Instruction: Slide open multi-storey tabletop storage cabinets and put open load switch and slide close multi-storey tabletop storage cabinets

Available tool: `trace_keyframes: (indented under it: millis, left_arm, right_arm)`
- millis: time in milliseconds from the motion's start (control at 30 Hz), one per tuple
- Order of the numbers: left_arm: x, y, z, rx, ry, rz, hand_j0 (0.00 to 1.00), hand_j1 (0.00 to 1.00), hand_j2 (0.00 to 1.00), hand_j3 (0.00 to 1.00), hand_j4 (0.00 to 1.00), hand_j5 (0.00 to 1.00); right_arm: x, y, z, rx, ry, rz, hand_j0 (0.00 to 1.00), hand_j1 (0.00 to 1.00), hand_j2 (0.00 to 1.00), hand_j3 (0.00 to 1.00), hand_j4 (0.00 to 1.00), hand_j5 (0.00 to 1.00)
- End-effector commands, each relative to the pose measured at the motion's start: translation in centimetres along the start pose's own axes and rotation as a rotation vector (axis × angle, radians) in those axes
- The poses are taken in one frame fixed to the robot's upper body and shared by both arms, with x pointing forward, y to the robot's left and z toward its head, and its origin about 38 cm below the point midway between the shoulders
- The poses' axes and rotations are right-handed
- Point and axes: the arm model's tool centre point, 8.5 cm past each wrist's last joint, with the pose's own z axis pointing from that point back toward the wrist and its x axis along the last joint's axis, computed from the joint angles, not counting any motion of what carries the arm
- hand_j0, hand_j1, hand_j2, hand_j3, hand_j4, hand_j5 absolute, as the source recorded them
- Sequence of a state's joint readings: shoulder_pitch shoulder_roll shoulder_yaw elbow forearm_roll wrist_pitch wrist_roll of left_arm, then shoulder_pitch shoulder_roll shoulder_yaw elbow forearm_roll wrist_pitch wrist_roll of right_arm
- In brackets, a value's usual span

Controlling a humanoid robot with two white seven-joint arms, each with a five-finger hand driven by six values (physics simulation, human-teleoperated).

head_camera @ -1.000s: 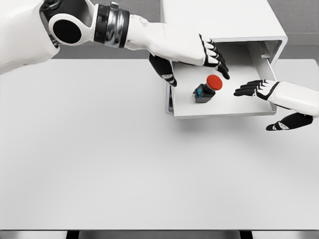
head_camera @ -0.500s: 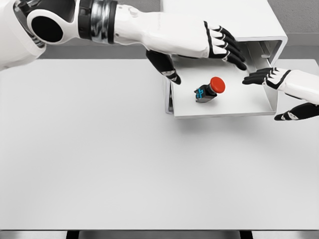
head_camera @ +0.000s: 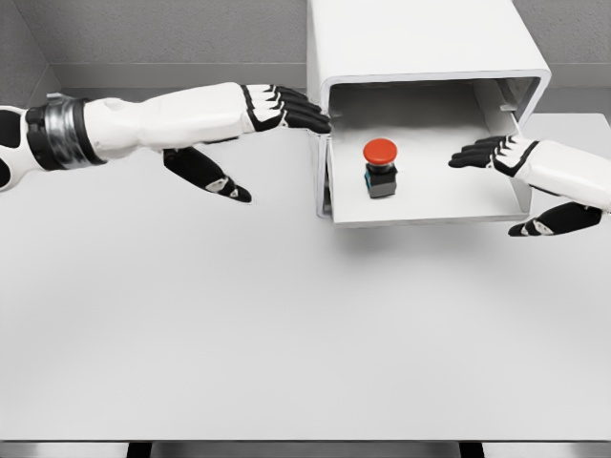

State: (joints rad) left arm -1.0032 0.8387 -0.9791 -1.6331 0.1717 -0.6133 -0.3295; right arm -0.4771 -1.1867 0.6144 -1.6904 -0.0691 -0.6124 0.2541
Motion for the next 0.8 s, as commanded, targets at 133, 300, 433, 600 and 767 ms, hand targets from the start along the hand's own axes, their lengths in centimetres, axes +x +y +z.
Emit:
trace_keyframes:
  millis: [133, 300, 433, 600, 767]
  left_arm:
    - [-1.0, -0.3, 5.1, 0.050, 0.117, 0.029, 1.00, 1.00, 1.00, 1.00, 1.00, 1.00]
    - [-2.2, -5.0, 6.6, 0.021, 0.169, 0.135, 1.00, 1.00, 1.00, 1.00, 1.00, 1.00]
    - [-2.6, -6.9, 6.9, 0.006, 0.186, 0.178, 1.00, 1.00, 1.00, 1.00, 1.00, 1.00]
    - [-3.8, -8.9, 7.8, 0.001, 0.237, 0.210, 1.00, 1.00, 1.00, 1.00, 1.00, 1.00]
    - [-3.9, -9.0, 8.1, 0.010, 0.242, 0.212, 1.00, 1.00, 1.00, 1.00, 1.00, 1.00]
  right_arm:
    - [-0.1, 0.6, -0.5, -0.003, -0.008, -0.025, 1.00, 1.00, 1.00, 1.00, 1.00, 1.00]
    - [-0.1, 1.2, -1.2, -0.002, -0.023, -0.036, 1.00, 1.00, 1.00, 1.00, 1.00, 1.00]
    - [-0.6, 1.3, -1.2, -0.003, -0.012, -0.044, 1.00, 1.00, 1.00, 1.00, 1.00, 1.00]
    - [-0.5, 1.4, -1.7, -0.008, -0.025, -0.048, 1.00, 1.00, 1.00, 1.00, 1.00, 1.00]
    - [-0.4, 1.9, -2.3, 0.007, -0.039, -0.058, 1.00, 1.00, 1.00, 1.00, 1.00, 1.00]
